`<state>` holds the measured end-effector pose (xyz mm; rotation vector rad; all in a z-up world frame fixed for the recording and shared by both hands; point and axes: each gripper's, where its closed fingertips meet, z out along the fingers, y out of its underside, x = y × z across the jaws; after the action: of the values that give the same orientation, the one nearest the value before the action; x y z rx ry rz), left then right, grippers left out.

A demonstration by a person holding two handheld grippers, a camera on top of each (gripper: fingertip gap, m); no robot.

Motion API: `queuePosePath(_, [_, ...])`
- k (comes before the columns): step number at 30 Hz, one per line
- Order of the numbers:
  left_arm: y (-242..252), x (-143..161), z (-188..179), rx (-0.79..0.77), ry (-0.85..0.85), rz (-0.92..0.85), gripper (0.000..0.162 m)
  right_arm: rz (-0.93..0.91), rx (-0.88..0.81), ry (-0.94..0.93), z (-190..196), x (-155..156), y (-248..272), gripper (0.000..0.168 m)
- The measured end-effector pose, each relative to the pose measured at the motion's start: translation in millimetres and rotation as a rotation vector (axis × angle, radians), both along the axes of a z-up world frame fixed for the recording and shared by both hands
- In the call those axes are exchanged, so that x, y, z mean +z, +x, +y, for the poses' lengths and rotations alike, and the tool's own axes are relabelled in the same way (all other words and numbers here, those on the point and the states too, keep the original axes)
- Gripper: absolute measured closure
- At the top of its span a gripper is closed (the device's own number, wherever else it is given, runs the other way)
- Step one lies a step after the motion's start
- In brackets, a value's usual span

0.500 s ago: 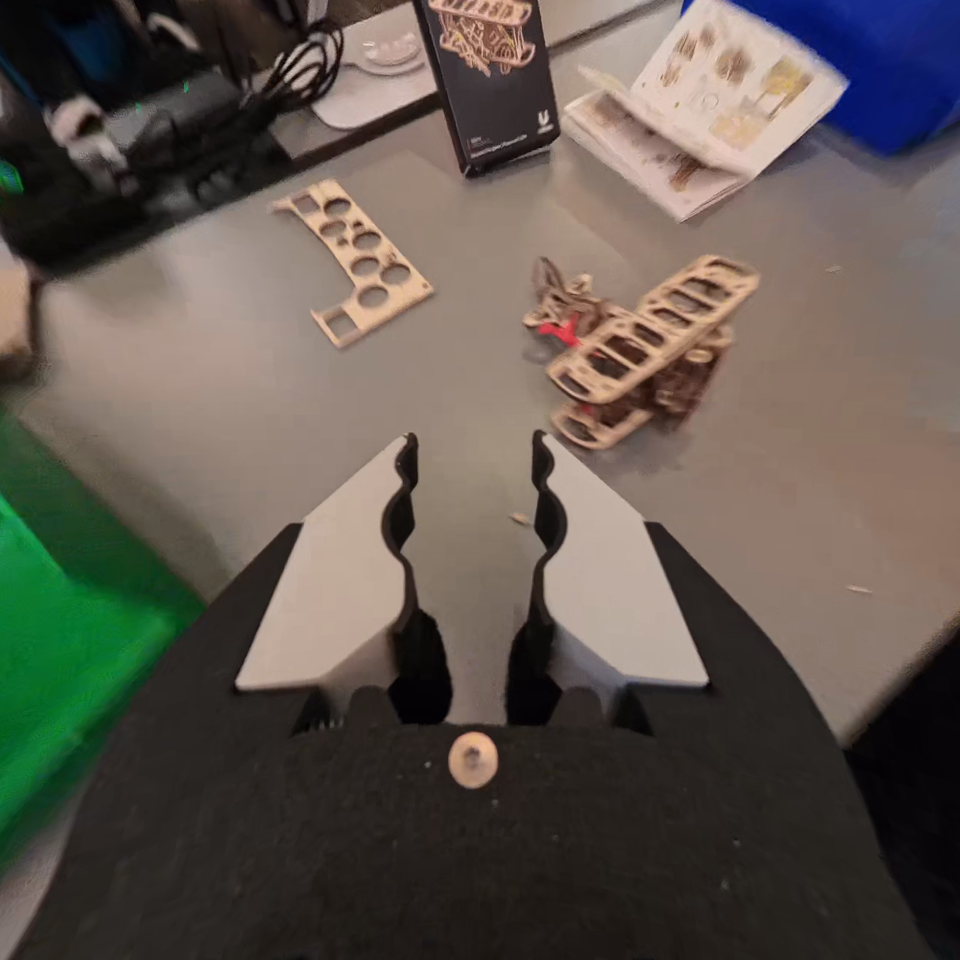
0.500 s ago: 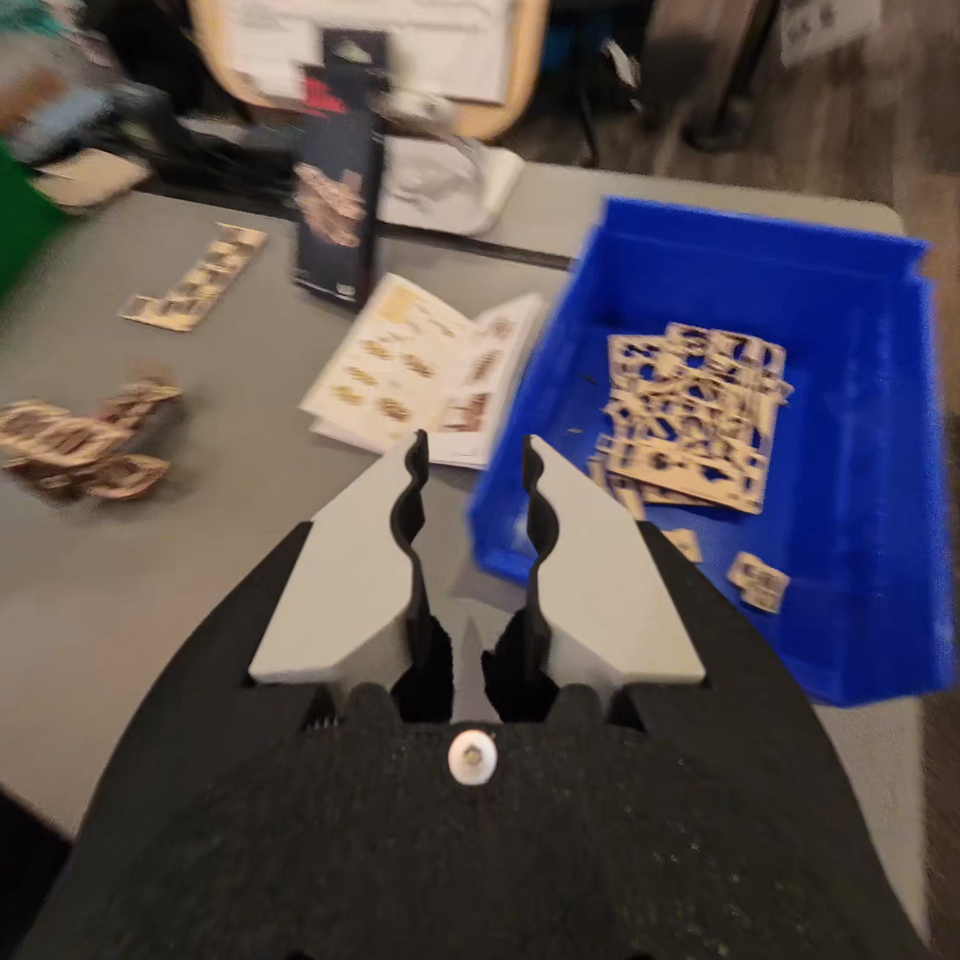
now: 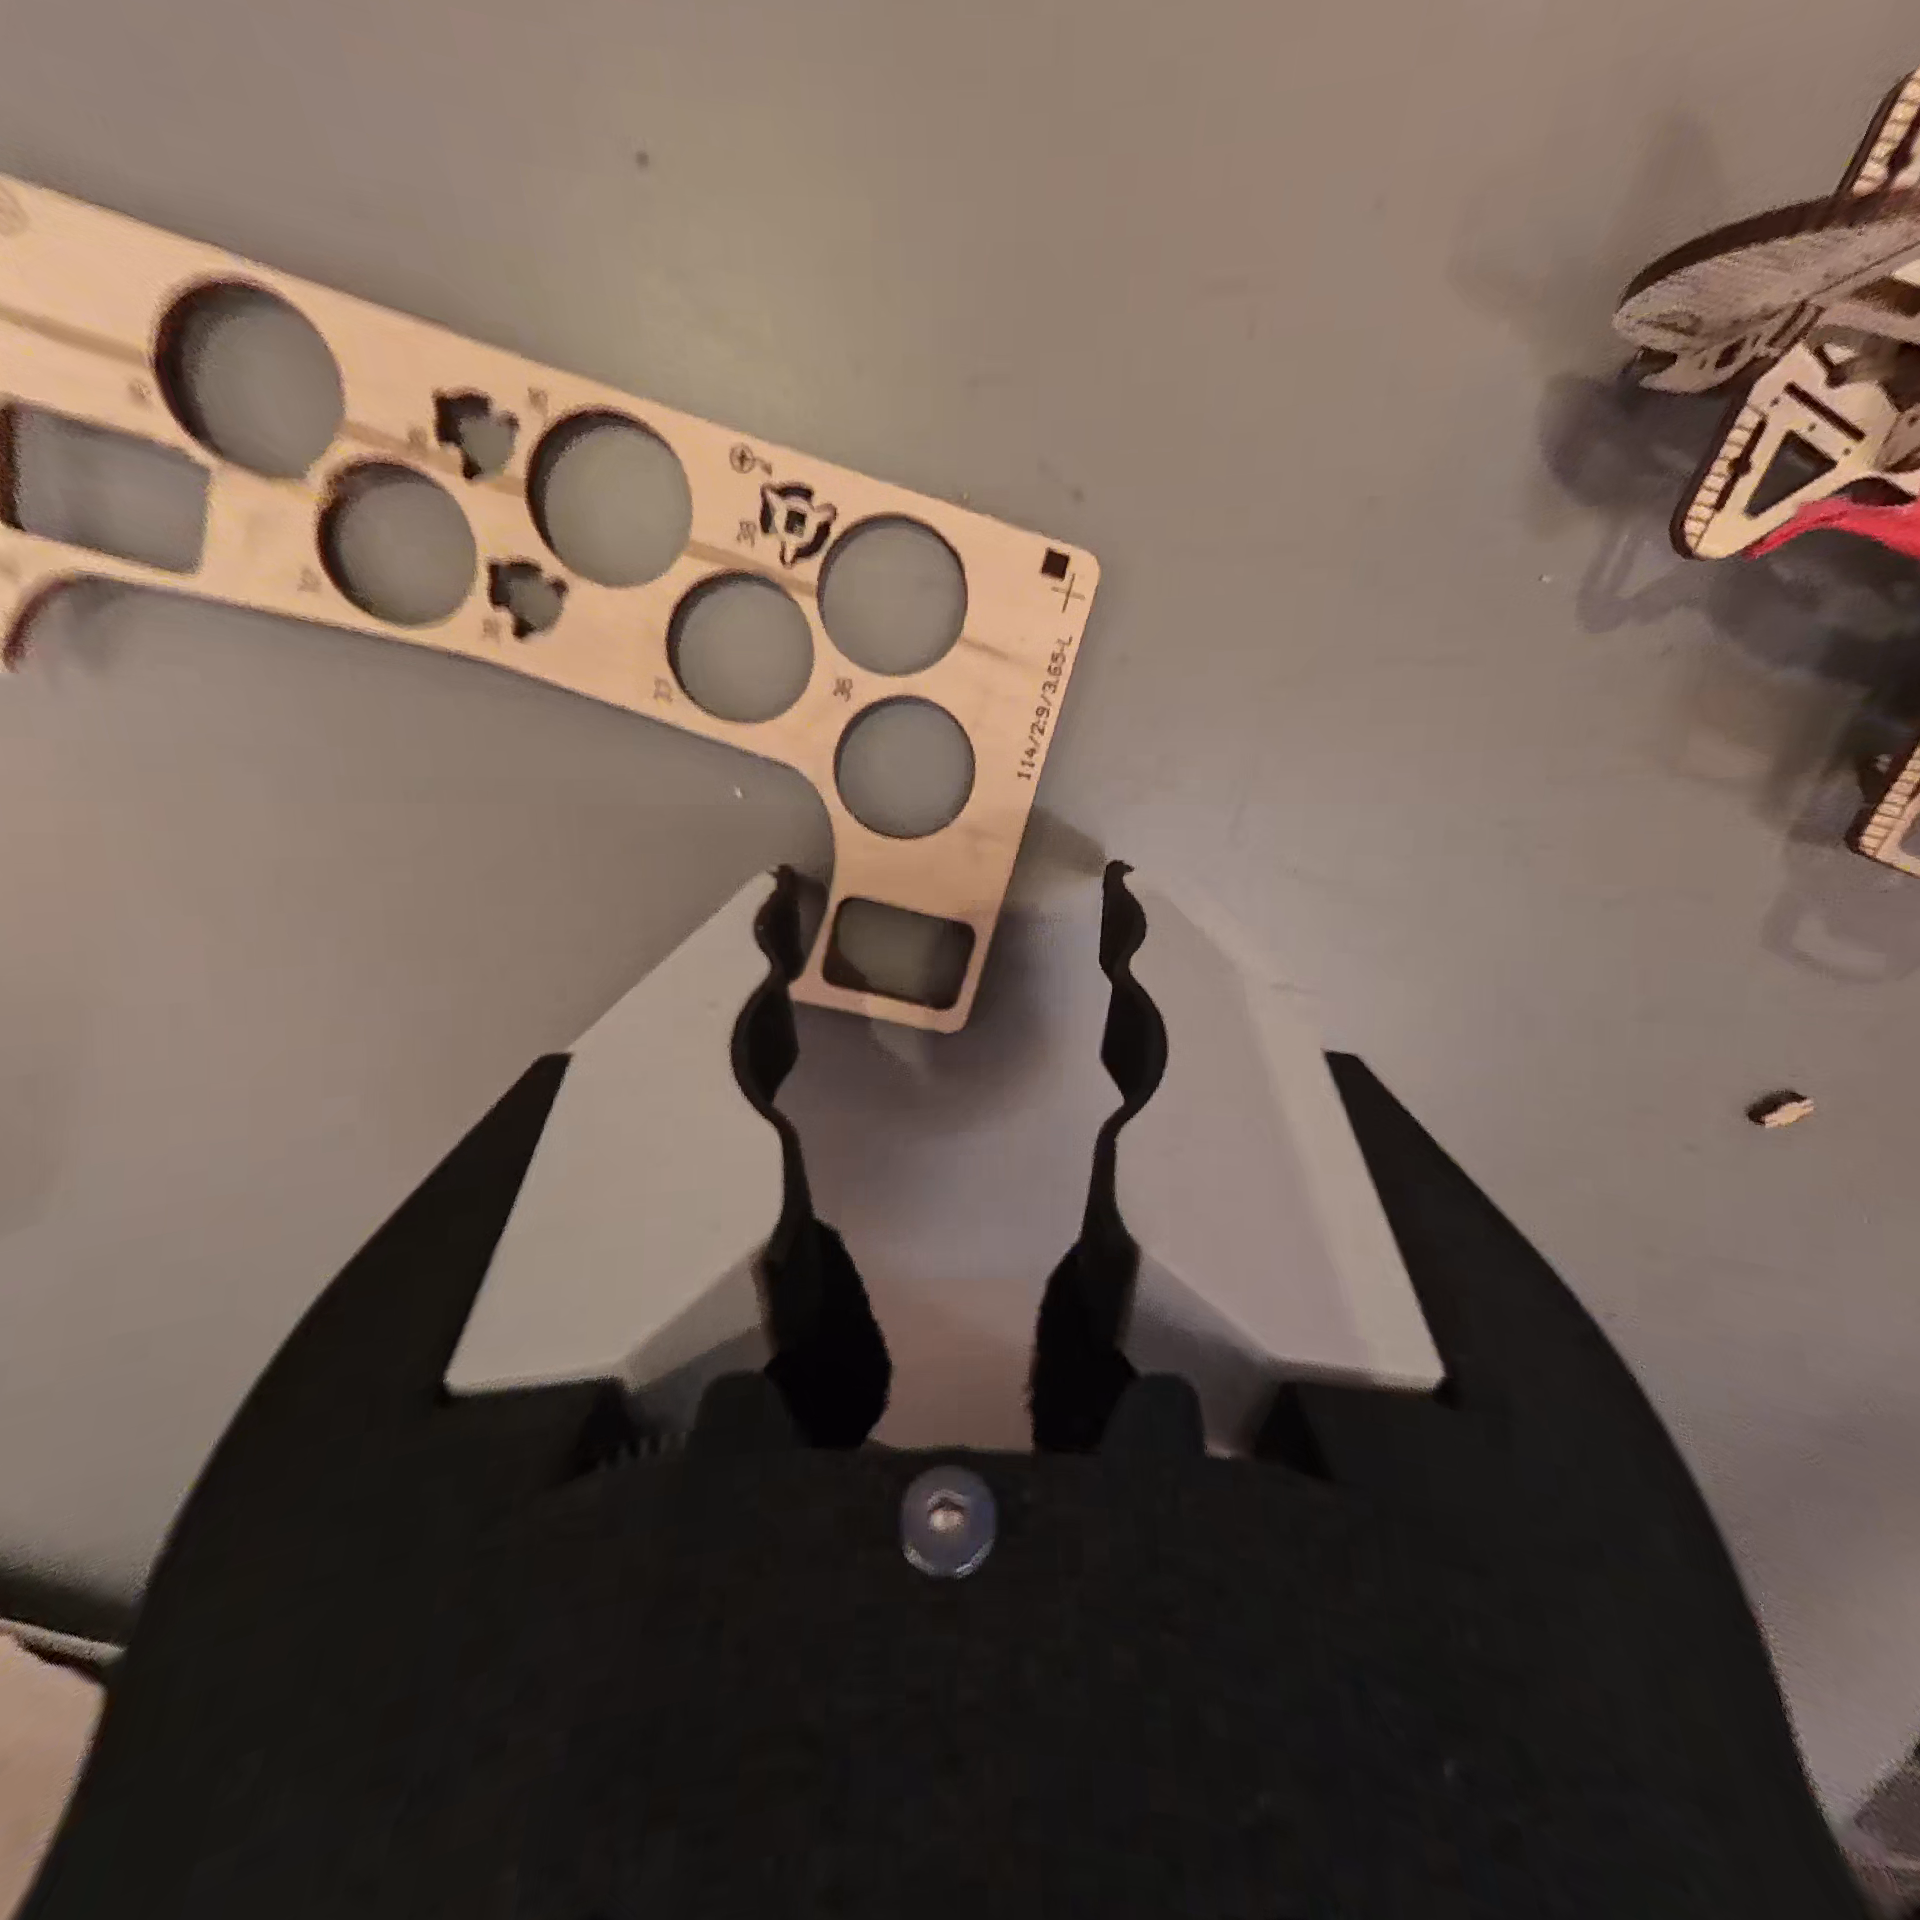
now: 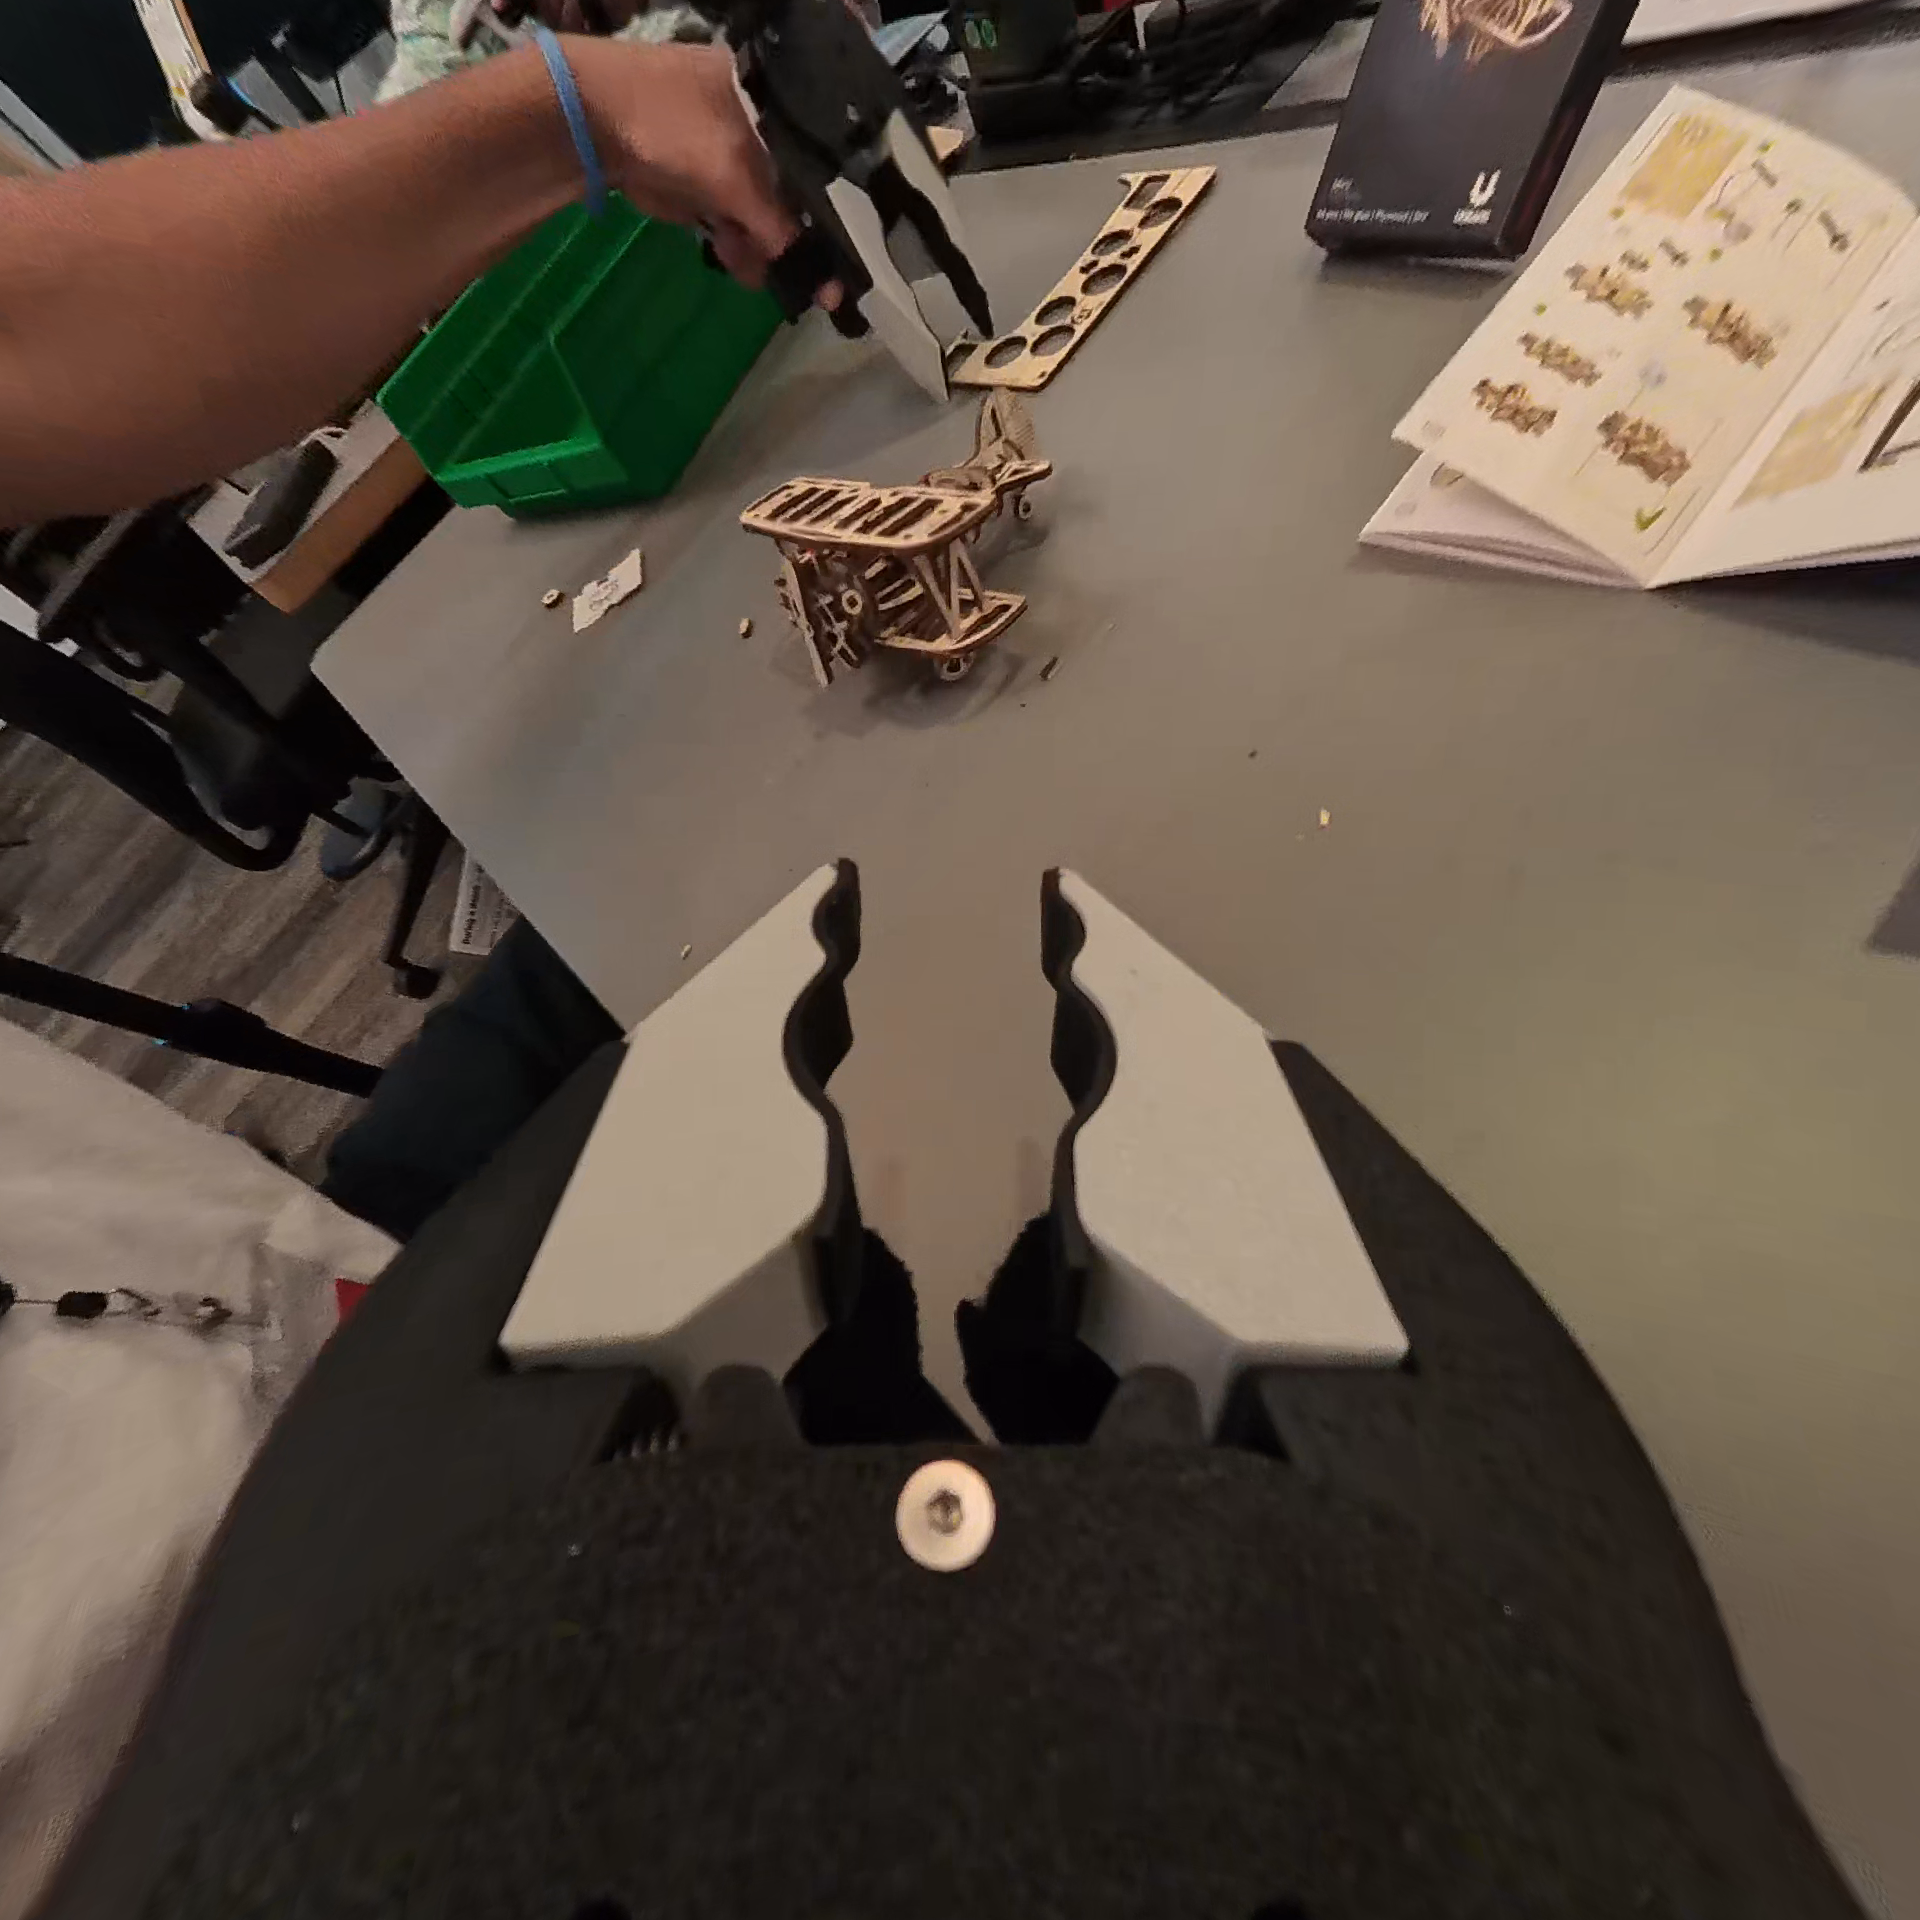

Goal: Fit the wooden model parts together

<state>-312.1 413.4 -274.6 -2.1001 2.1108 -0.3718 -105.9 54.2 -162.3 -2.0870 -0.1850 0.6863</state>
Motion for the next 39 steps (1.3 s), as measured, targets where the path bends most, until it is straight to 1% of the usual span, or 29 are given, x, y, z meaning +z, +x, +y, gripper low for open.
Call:
queuePosePath(2, [-1.4, -1.6, 5.2, -0.05, 0.073, 0.021, 0.126, 0.011, 0.003, -0.03, -3.5, -4.6, -0.4, 0.135])
queuePosePath(3, [-1.8, -1.3, 2.3, -0.076, 0.073, 0.024, 0.131, 0.012, 0.007, -0.042, -3.8, -6.4, -0.6, 0.135])
queuePosePath(7, [-4.3, -0.4, 0.6, -0.102, 0.137, 0.011, 0.132, 0.022, 0.031, -0.048, 10.8, -8.6, -6.9, 0.135])
queuePosePath(9, [-8.0, 1.9, 2.8, -0.138, 0.258, 0.007, 0.132, 0.05, 0.037, -0.038, 27.5, -7.7, -11.8, 0.135])
queuePosePath(12, [-16.2, 10.3, -0.4, -0.186, 0.436, 0.013, 0.132, 0.162, 0.048, -0.034, 59.8, -1.3, -20.7, 0.133])
queuePosePath(13, [-17.2, 18.1, -2.4, -0.192, 0.499, 0.0, 0.132, 0.213, 0.055, -0.03, 71.7, 3.5, -24.3, 0.13])
queuePosePath(15, [-14.4, 42.9, -11.5, -0.183, 0.613, -0.061, 0.132, 0.3, 0.073, -0.019, 95.8, 15.0, -32.6, 0.128])
queuePosePath(17, [-5.8, 78.2, -29.0, -0.161, 0.716, -0.163, 0.132, 0.321, 0.084, -0.027, 119.1, 22.8, -41.0, 0.125])
queuePosePath(19, [9.9, 117.9, -60.3, -0.132, 0.777, -0.312, 0.132, 0.309, 0.108, -0.001, 139.2, 36.8, -54.8, 0.125])
queuePosePath(21, [27.6, 149.2, -102.7, -0.123, 0.784, -0.459, 0.132, 0.284, 0.147, 0.037, 152.5, 54.2, -73.8, 0.125])
queuePosePath(23, [42.0, 169.1, -141.5, -0.118, 0.786, -0.563, 0.132, 0.314, 0.185, 0.079, 158.1, 74.8, -93.9, 0.125])
queuePosePath(24, [47.9, 175.1, -157.9, -0.11, 0.779, -0.606, 0.132, 0.343, 0.201, 0.093, 158.2, 83.5, -102.2, 0.125])
queuePosePath(26, [57.7, 177.9, -185.9, -0.099, 0.734, -0.663, 0.132, 0.377, 0.21, 0.119, 155.8, 94.9, -111.7, 0.128])
queuePosePath(27, [61.3, 179.2, -196.9, -0.105, 0.734, -0.691, 0.132, 0.378, 0.204, 0.132, 153.8, 97.2, -112.8, 0.134])
queuePosePath(29, [66.1, 180.3, -216.9, -0.123, 0.709, -0.74, 0.132, 0.364, 0.218, 0.136, 143.7, 97.0, -113.7, 0.167])
queuePosePath(31, [66.9, 182.6, -233.2, -0.118, 0.639, -0.786, 0.133, 0.331, 0.184, 0.121, 136.3, 92.4, -106.6, 0.166])
queuePosePath(32, [65.7, 187.5, -242.7, -0.114, 0.595, -0.833, 0.146, 0.324, 0.176, 0.121, 131.8, 92.1, -102.5, 0.167])
queuePosePath(33, [62.7, 193.5, -249.9, -0.092, 0.548, -0.883, 0.134, 0.306, 0.139, 0.126, 129.8, 91.6, -93.3, 0.168])
queuePosePath(34, [57.0, 195.4, -252.5, -0.048, 0.493, -0.899, 0.132, 0.277, 0.11, 0.139, 127.4, 92.0, -80.7, 0.168])
queuePosePath(36, [40.6, 194.5, -252.7, 0.061, 0.403, -0.911, 0.132, 0.22, 0.045, 0.137, 123.1, 91.9, -45.1, 0.168])
queuePosePath(38, [19.8, 189.6, -252.6, 0.186, 0.332, -0.935, 0.137, 0.182, -0.067, 0.156, 120.7, 98.0, 9.8, 0.168])
queuePosePath(39, [9.3, 183.7, -255.5, 0.238, 0.283, -0.937, 0.137, 0.179, -0.141, 0.161, 119.4, 102.4, 43.0, 0.168])
